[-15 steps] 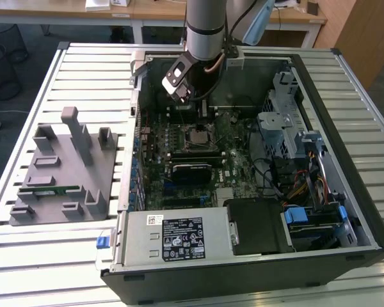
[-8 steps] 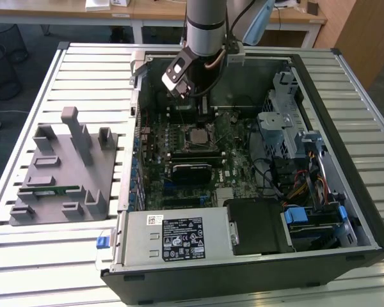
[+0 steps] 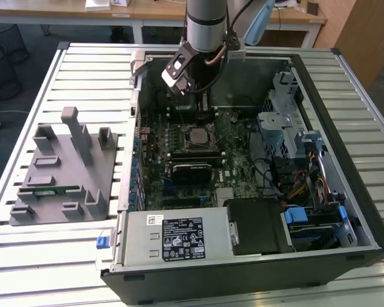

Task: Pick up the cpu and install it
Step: 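Close the cpu cover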

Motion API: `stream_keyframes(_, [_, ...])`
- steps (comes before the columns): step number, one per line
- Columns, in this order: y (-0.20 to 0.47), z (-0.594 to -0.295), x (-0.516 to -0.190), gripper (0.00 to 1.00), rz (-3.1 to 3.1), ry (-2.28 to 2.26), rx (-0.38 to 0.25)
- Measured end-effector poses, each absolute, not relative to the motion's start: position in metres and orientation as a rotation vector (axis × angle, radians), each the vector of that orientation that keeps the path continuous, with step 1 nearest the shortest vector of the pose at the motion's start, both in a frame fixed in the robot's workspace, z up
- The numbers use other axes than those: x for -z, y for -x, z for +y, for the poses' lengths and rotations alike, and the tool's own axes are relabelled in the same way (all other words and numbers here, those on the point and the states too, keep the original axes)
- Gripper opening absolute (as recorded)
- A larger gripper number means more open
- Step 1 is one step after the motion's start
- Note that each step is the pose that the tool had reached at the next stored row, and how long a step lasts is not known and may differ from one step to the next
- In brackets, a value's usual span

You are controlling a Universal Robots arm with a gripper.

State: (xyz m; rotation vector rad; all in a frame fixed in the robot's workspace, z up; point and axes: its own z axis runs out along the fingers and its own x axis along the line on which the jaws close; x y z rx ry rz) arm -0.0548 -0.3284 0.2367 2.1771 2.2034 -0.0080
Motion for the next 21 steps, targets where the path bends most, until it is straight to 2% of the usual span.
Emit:
stream_keyframes(8, [0.055,-0.328,-0.246,0.11,2.203,-2.177,0.009])
stream_keyframes(18, [0.056,-0.328,-0.278,0.11,2.203,-2.177,0.009])
stream_keyframes(21, [0.056,-0.33,-0.279,0.11,2.202,-2.177,0.009])
